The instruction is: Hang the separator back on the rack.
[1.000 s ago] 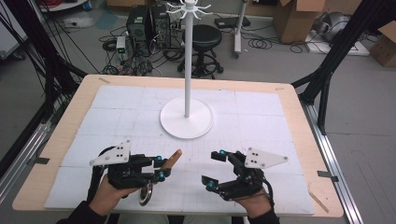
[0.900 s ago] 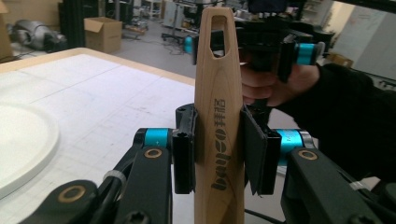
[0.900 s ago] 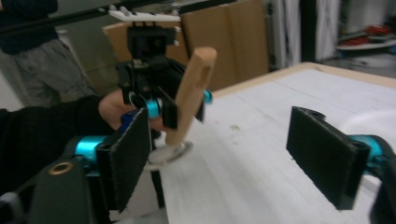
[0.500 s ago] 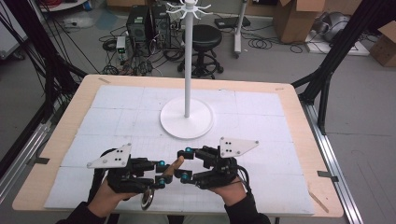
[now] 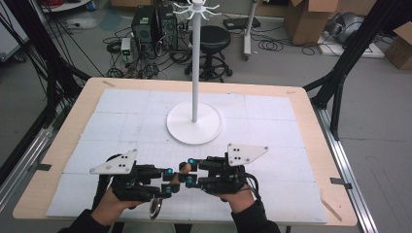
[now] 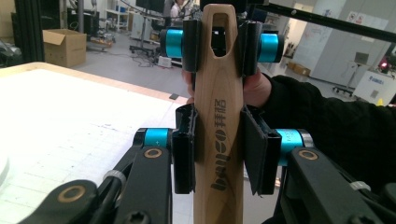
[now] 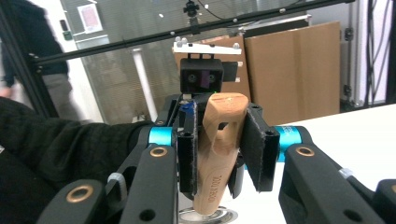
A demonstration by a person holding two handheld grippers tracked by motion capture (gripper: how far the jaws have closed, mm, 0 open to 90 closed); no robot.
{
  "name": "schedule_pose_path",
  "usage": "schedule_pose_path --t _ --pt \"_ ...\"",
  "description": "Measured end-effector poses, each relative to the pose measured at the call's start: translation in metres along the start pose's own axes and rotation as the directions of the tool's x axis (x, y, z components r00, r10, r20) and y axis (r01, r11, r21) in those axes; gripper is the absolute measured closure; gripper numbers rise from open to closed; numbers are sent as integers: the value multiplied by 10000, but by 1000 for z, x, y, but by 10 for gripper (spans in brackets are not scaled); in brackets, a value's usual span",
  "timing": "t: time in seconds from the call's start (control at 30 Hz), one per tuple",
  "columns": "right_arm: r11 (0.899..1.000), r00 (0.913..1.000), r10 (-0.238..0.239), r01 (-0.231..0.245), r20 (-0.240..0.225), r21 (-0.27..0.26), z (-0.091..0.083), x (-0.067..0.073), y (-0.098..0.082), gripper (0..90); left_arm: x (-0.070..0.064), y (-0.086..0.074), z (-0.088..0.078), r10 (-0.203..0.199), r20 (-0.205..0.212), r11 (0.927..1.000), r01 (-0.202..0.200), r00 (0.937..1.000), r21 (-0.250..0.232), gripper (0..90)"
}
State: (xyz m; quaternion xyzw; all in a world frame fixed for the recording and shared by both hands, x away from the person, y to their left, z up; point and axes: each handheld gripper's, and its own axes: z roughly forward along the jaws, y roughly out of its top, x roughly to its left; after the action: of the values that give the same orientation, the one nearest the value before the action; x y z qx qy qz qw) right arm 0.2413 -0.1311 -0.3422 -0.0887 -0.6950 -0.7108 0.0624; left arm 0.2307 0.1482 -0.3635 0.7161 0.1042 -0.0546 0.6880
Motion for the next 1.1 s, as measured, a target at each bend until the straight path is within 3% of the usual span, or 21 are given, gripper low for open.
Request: schedule_pose_path --t 0.2,0.27,0.3,0.37,0.47,0.57,0.7,0.83,1.03,1.1 --pt "9990 9978 -33 4 665 443 9 7 13 700 2 0 -5 -124 -282 9995 116 9995 -288 647" --pt "9987 9954 -132 85 954 498 11 9 18 700 3 -2 -5 -278 -698 9994 263 9972 -229 547" --pt "9987 9937 -105 49 1117 508 12 11 21 700 4 -3 -5 -313 -769 9993 296 9965 -230 482" --pt "9991 9902 -88 29 1392 425 12 12 26 700 6 -5 -5 -526 -821 9982 502 9952 -316 437" --pt "9998 9802 -12 -23 1980 177 9 16 36 701 7 -5 -5 -508 -967 9981 472 9940 -394 416" --pt "9999 9630 -49 16 2695 125 6 17 44 701 5 -4 -5 -298 -1301 9991 256 9911 -332 401" --pt "9999 9381 144 -140 3460 -38 6 18 49 701 2 -1 -3 -73 -1931 9997 30 9812 -224 401" --pt "9997 9243 227 -224 3809 -52 10 19 47 701 -1 3 3 211 -2585 9998 -222 9658 -12 412" --pt "9991 9002 354 -415 4340 46 15 20 46 701 -2 7 14 347 -3016 9991 -253 9528 350 442" --pt "9990 8947 374 -439 4452 43 15 19 46 701 -1 9 19 363 -3254 9985 -211 9449 499 460"
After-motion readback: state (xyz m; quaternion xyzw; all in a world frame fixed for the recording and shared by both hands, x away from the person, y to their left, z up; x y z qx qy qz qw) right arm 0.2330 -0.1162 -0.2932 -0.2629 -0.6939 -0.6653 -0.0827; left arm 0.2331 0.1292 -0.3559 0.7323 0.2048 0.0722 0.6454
